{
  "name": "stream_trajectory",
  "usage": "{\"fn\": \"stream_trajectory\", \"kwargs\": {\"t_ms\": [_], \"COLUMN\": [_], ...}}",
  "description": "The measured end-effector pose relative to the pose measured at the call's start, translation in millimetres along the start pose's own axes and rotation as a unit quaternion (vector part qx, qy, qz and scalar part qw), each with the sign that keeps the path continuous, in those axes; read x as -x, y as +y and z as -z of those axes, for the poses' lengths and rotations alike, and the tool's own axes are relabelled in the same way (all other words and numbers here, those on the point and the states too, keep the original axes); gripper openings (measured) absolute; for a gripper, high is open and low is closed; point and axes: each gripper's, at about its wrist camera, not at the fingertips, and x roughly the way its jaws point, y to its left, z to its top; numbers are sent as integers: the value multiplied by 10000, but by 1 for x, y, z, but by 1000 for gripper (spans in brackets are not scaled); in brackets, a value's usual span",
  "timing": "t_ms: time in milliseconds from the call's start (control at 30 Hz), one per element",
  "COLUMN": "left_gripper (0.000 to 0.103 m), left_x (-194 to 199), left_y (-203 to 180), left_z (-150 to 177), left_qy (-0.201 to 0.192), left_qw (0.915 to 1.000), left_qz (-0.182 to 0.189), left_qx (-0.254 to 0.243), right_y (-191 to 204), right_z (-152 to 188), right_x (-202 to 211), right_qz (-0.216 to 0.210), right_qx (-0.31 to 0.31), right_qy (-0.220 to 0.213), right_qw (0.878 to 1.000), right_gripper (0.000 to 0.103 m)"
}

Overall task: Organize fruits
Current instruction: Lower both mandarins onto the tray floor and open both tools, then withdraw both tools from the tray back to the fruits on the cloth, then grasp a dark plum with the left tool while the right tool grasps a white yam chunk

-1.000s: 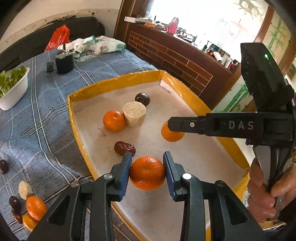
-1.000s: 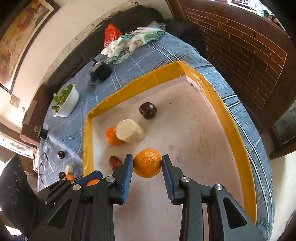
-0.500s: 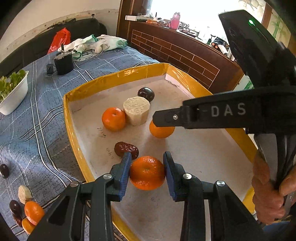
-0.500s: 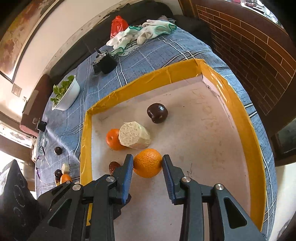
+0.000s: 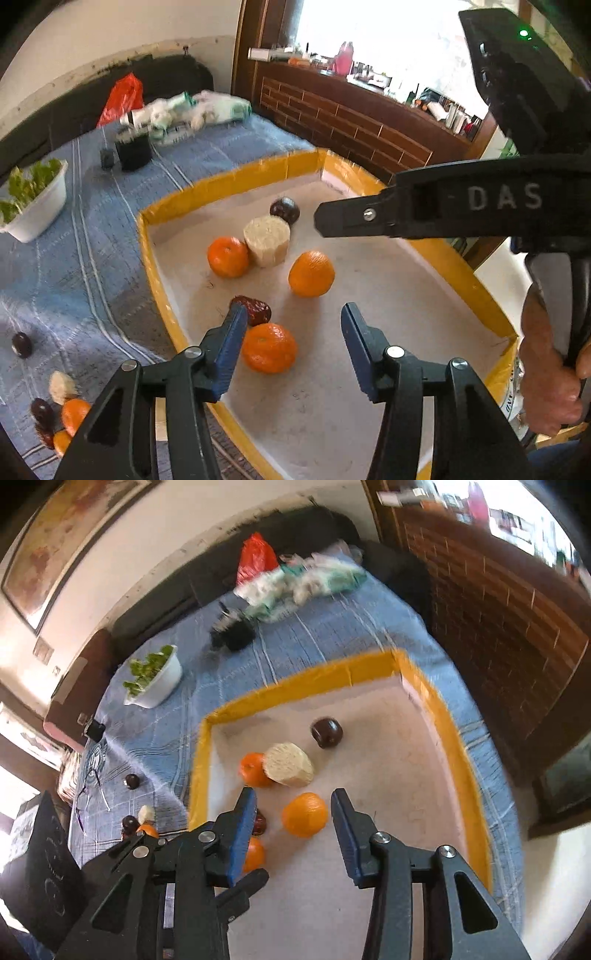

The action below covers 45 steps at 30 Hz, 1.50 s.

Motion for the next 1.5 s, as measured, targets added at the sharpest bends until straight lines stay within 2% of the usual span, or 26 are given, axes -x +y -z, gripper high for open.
{"fn": "stream_trajectory", "kwargs": {"t_ms": [67,133,300,367,467,500,567,667,867,1067,1167,1233,1300,1500], "left_gripper": [53,53,55,56,63,65,65,68,69,69,69,64,46,41], "left_x": [13,26,61,75,97,105,116,133,157,158,149,139,127,114], "left_y": [2,7,26,33,48,56,68,94,162,190,191,189,191,200], "left_z": [1,4,16,22,36,43,53,76,127,156,159,160,162,168], "left_qy": [-151,-286,-602,-714,-850,-882,-883,-863,-620,-268,-177,-58,125,236], "left_qw": [9999,9996,9978,9968,9949,9940,9931,9897,9776,9770,9802,9811,9810,9799], "left_qz": [-9,-15,-199,-303,-435,-479,-513,-751,-1169,-1289,-1150,-1197,-1214,-1270], "left_qx": [8,50,196,213,339,432,577,864,1635,1678,1604,1520,1507,1520], "right_y": [9,17,58,81,104,110,116,121,130,144,151,153,153,150], "right_z": [1,3,18,31,44,47,52,56,63,70,73,74,74,73], "right_x": [19,34,77,87,77,71,59,48,32,20,20,18,18,9], "right_qz": [57,68,195,72,-106,-142,-341,-626,-713,-666,-586,-546,-487,-445], "right_qx": [133,207,749,1056,1372,1426,1366,1213,963,988,1052,1060,1060,946], "right_qy": [-222,-403,-1173,-1363,-1072,-909,-608,-349,39,249,252,276,285,390], "right_qw": [9996,9990,9901,9850,9847,9855,9882,9900,9928,9926,9924,9925,9928,9938], "right_gripper": [48,59,60,60,60,57,41,34,34,34,34,34,34,34]}}
